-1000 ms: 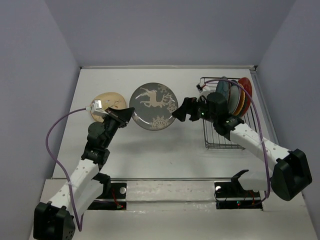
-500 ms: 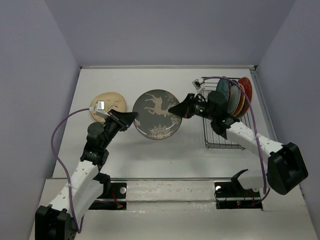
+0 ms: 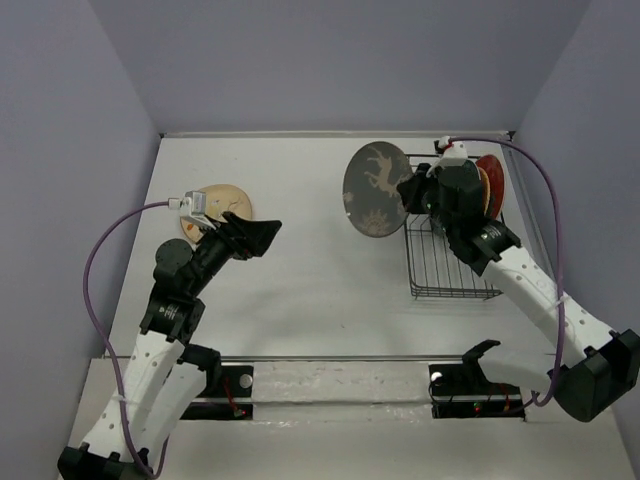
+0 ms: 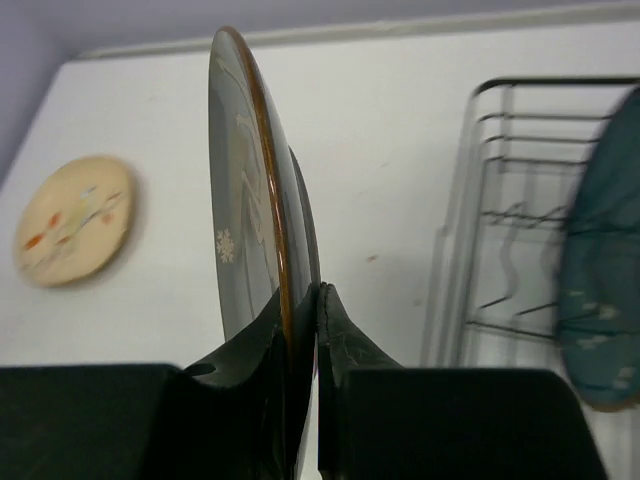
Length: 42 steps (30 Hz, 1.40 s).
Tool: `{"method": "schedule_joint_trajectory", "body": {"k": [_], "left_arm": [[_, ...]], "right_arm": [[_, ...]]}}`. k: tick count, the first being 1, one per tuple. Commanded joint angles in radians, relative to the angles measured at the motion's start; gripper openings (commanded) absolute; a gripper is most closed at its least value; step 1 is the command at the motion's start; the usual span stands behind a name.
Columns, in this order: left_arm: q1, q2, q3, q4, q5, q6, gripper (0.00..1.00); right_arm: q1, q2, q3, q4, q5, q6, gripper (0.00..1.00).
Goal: Load the plates into the dish rack
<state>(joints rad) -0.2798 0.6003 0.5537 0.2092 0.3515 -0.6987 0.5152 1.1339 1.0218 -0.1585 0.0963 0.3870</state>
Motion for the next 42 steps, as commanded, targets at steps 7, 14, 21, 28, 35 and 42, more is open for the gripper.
{"method": "schedule_joint_trajectory", "body": {"k": [7, 14, 21, 28, 35, 42], "left_arm": [[-0.002, -0.076, 0.112, -0.367, -0.035, 0.358, 0.99], [-0.051, -0.112, 0.061, -0.333, -0.082, 0.360, 0.99], [-0.110, -0.131, 0.057, -0.337, -0.101, 0.357, 0.99], [-0.117, -0.145, 0.057, -0.341, -0.114, 0.354, 0.99], [-0.116, -0.132, 0.057, -0.343, -0.120, 0.352, 0.99], [-0.102, -0.099, 0.057, -0.335, -0.094, 0.347, 0.99]], "right_arm": [[-0.032, 0.116, 0.308, 0.022, 0.709, -0.439, 0.07], [-0.032, 0.220, 0.386, 0.082, 0.819, -0.678, 0.07], [-0.032, 0.279, 0.391, 0.093, 0.855, -0.746, 0.07], [-0.041, 0.283, 0.293, 0.093, 0.789, -0.674, 0.07], [-0.069, 0.299, 0.207, 0.088, 0.729, -0.585, 0.07], [-0.089, 0.288, 0.146, 0.080, 0.669, -0.458, 0.07]]}}
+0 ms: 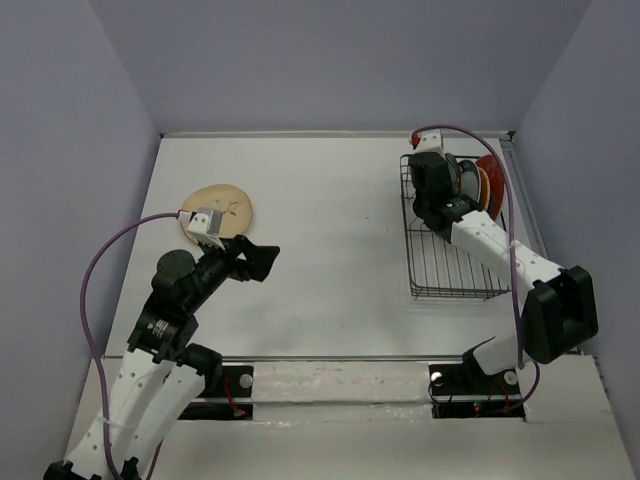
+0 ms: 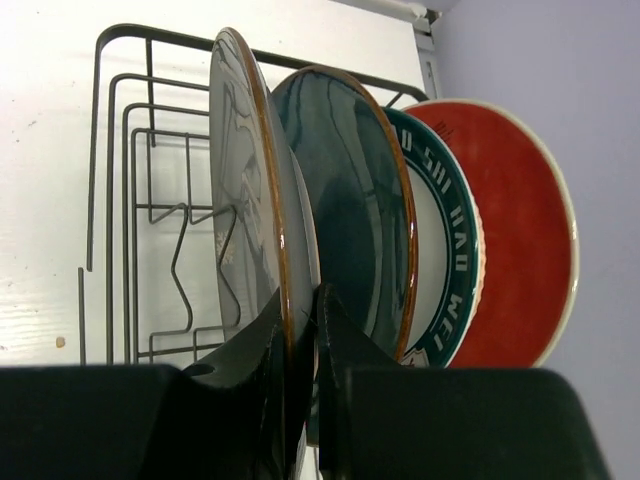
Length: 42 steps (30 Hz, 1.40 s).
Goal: Load the plates into the dish rack
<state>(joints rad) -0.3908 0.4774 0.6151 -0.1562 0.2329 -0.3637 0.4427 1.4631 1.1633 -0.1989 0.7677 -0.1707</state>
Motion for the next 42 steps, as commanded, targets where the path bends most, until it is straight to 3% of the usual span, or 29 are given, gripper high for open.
{"method": "schedule_joint_trajectory", "body": {"k": [1, 4, 7, 8, 10, 11, 15, 21, 27, 33, 42], "left_arm": [[0.009, 0.042, -0.005, 0.033, 0.037, 0.012, 0.99], [0.015, 0.072, -0.006, 0.040, 0.039, -0.006, 0.99], [0.021, 0.124, -0.003, 0.052, 0.037, -0.030, 0.99], [0.024, 0.135, -0.002, 0.061, 0.037, -0.038, 0.99], [0.033, 0.164, -0.002, 0.075, 0.039, -0.069, 0.99], [0.035, 0.173, -0.006, 0.086, 0.039, -0.081, 0.99], [0.040, 0.231, -0.014, 0.142, 0.031, -0.150, 0.99], [0.043, 0.335, -0.040, 0.291, -0.044, -0.299, 0.99], [0.064, 0.489, -0.044, 0.428, -0.249, -0.394, 0.99], [0.159, 0.547, -0.126, 0.490, -0.495, -0.526, 0.99], [0.365, 0.714, -0.147, 0.555, -0.550, -0.659, 0.98]], "right_arm": [[-0.030, -0.043, -0.014, 0.118, -0.010, 0.126, 0.07], [-0.071, -0.053, -0.069, 0.107, -0.057, 0.290, 0.09], [-0.093, -0.075, -0.111, 0.107, -0.102, 0.408, 0.26], [-0.093, -0.079, -0.125, 0.107, -0.093, 0.428, 0.39], [-0.093, -0.087, -0.126, 0.102, -0.077, 0.438, 0.54], [-0.093, -0.096, -0.126, 0.101, -0.071, 0.451, 0.68], [-0.093, -0.156, -0.113, 0.101, -0.155, 0.451, 0.83], [-0.093, -0.283, -0.074, 0.089, -0.341, 0.448, 0.92], [-0.064, -0.426, -0.080, 0.082, -0.540, 0.496, 0.96], [-0.045, -0.555, -0.203, 0.107, -0.688, 0.550, 0.97], [-0.045, -0.607, -0.332, 0.162, -0.837, 0.582, 0.97]]}}
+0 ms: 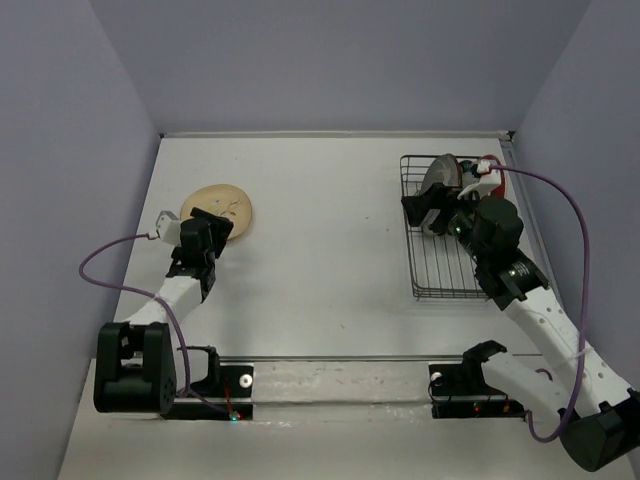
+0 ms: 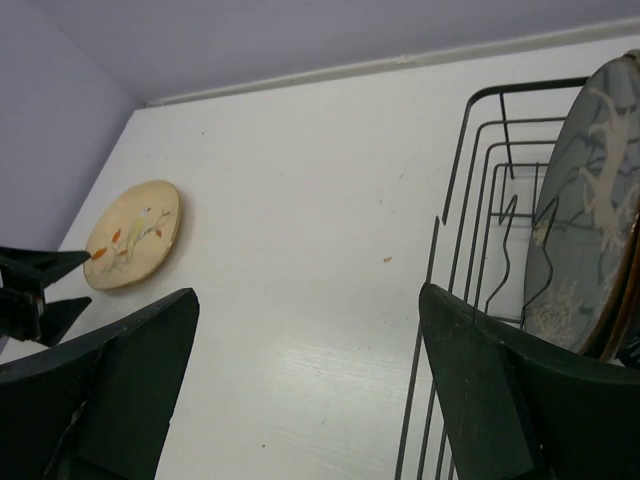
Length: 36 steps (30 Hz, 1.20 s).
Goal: Load the plates into the dish rack
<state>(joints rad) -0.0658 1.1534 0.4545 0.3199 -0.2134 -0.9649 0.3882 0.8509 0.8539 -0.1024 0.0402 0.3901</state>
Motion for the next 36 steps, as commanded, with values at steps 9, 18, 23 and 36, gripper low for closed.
{"method": "schedule_joint_trajectory", "body": {"k": [9, 18, 23, 36], "left_arm": [[0.173, 0.206, 0.047, 0.083, -0.118, -0.031, 0.88], [0.287, 0.495, 0.131, 0.328, 0.130, -0.001, 0.67], [0.294, 0.600, 0.139, 0.429, 0.248, -0.034, 0.20], [0.138, 0.151, -0.101, 0.513, 0.193, -0.073, 0.06]], "right_arm": [[0.009, 0.056, -0.047, 0.129, -0.155, 0.035, 0.96], [0.009, 0.079, -0.056, 0.144, -0.172, 0.036, 0.93], [0.009, 0.106, -0.058, 0.153, -0.174, 0.036, 0.93], [0.127, 0.203, 0.033, 0.158, -0.252, 0.070, 0.94]]}}
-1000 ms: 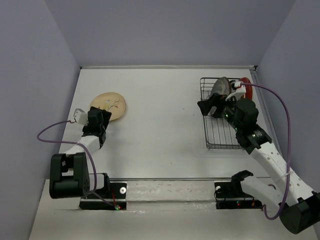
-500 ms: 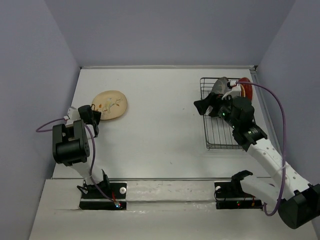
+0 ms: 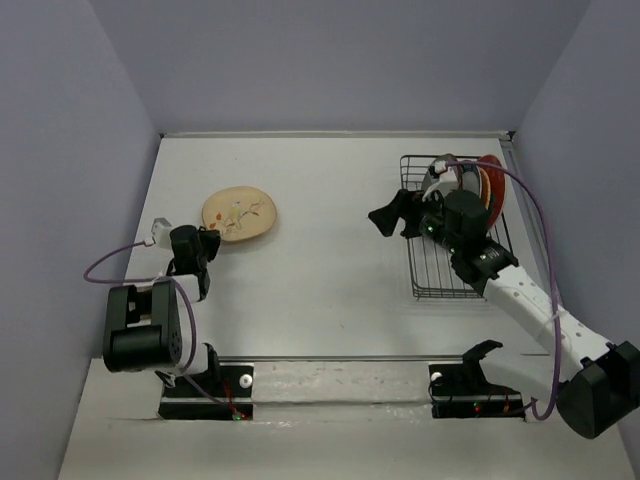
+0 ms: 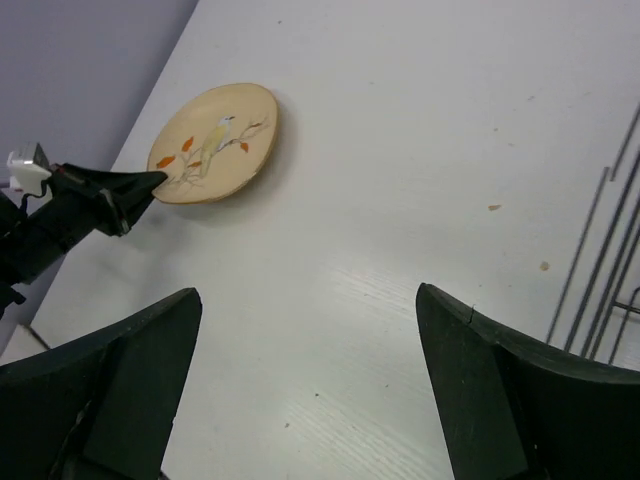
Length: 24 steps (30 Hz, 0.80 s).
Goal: Load the plates into the dish rack
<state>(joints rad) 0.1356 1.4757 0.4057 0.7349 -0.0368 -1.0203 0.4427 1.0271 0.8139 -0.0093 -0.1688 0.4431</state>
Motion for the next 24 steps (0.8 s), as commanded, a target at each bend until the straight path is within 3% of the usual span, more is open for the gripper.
{"method": "schedule_joint_trajectory", "body": {"k": [1, 6, 16, 24], "left_arm": [[-0.083, -0.234, -0.070, 0.100, 0.031, -0.023, 0.06], [-0.110, -0.428, -0.171, 0.069, 0.129, -0.023, 0.06], [-0.165, -0.797, -0.294, -0.032, 0.380, -0.037, 0.06], [-0.172, -0.931, -0.357, -0.051, 0.546, -0.050, 0.06]], "right_arm": [[0.086, 0.062, 0.083, 0.072, -0.066, 0.026, 0.94], [0.160, 0.188, 0.107, 0.143, -0.097, 0.083, 0.97], [0.188, 0.424, 0.145, 0.253, -0.146, 0.178, 1.00], [0.228, 0.587, 0.212, 0.313, -0.187, 0.238, 0.99]]}}
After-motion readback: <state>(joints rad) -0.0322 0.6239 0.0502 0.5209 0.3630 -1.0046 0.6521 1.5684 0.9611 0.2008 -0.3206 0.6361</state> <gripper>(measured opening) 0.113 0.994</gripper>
